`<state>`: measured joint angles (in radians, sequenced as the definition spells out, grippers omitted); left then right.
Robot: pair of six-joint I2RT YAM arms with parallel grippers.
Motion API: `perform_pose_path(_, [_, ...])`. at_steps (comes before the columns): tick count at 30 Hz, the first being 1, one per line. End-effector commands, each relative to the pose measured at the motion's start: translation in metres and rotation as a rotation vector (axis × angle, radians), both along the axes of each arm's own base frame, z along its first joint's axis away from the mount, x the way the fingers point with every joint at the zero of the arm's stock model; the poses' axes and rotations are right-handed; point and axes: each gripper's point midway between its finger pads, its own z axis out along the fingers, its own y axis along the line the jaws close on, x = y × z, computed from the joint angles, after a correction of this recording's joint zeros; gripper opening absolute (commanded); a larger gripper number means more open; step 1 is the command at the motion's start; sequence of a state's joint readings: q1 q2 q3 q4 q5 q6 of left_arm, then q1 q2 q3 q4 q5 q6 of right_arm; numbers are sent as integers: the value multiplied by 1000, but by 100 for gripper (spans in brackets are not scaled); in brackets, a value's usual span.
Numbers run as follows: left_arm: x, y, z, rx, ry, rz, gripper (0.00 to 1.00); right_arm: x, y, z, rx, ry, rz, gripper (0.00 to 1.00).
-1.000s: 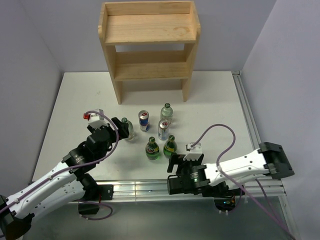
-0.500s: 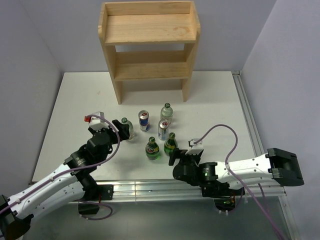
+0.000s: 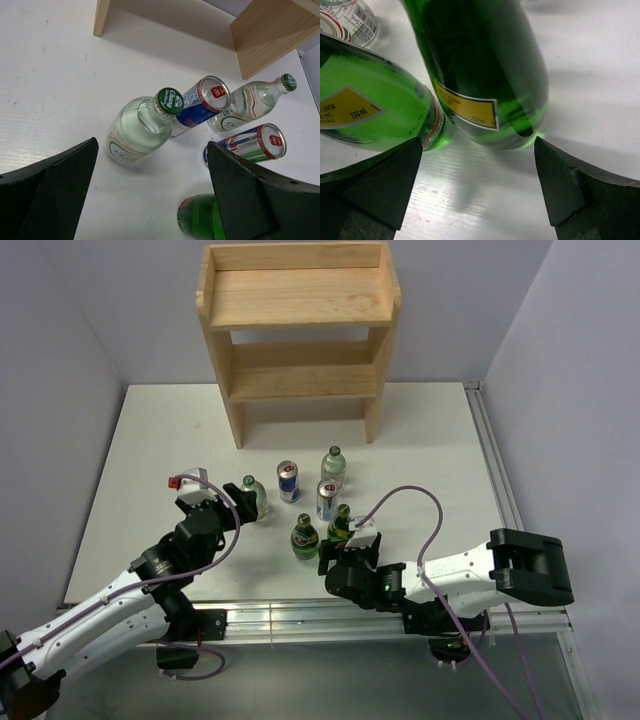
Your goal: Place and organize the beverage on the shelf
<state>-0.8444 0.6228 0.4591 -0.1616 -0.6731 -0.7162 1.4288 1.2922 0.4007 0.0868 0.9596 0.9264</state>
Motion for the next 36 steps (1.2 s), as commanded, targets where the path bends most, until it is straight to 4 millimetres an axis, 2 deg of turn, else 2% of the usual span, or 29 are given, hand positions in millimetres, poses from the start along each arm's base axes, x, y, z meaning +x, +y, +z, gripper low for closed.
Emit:
perform_pose_path(1, [1,3,4,-8,-37,15,97,10,16,18,47,-49,-18,100])
perform_pose_path(9, [5,5,-1,9,-40,37,98,41,10,-3,15,-68,-95,100])
perform_pose_path(16, [5,6,-3,19,-37,40,98,59,10,-6,0,-111,-149,100])
perform_pose_path(27, [5,6,-8,36,-29,40,98,71,-13,-2,-11,-200,-267,100])
perform_pose_path(36, [8,1,-14,54,-13,31,97,81,-7,-5,-44,-235,-269,99])
